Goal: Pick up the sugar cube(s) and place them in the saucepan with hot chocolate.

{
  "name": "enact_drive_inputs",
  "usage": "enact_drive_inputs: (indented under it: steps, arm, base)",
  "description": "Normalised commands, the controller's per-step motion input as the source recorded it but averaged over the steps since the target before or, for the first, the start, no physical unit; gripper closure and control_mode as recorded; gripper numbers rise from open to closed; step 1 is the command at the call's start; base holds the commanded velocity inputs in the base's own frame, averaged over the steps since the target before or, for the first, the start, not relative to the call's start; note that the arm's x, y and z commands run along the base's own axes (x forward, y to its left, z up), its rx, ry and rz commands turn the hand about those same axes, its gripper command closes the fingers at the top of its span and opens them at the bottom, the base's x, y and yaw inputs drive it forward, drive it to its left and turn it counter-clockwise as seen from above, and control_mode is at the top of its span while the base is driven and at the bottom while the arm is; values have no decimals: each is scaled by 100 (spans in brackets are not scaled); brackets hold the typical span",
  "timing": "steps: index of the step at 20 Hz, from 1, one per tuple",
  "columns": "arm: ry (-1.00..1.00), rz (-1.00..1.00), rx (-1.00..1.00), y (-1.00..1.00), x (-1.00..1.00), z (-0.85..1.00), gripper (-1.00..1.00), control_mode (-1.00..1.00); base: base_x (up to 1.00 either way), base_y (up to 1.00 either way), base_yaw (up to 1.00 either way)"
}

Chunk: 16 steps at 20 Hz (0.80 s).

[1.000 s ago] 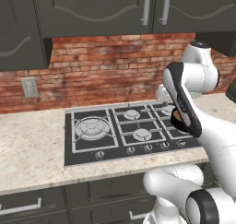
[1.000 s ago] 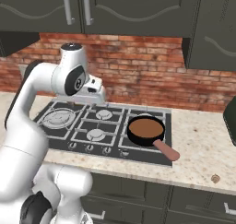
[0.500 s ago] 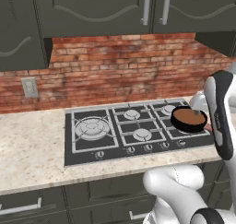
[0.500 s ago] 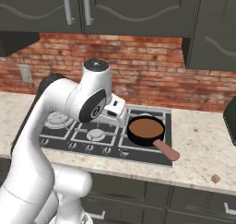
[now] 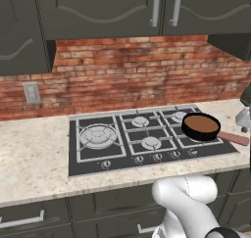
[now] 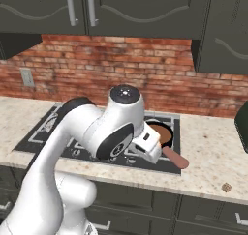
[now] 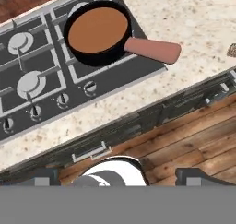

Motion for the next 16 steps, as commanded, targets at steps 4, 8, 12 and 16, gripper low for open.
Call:
enact_drive_inputs:
  steps: [4, 8, 12, 16]
  arm:
    - [3, -33, 4, -100, -23, -2, -100, -100]
    - [8, -33, 6, -100, -6, -2, -100, -100]
    - [6, -31, 0, -92, 0, -34, -100, -100]
    - [8, -23, 0, -89, 2, -40, -100, -100]
  base:
    - [0, 0, 0]
    - [0, 0, 0]
    - [0, 0, 0]
    - [0, 0, 0]
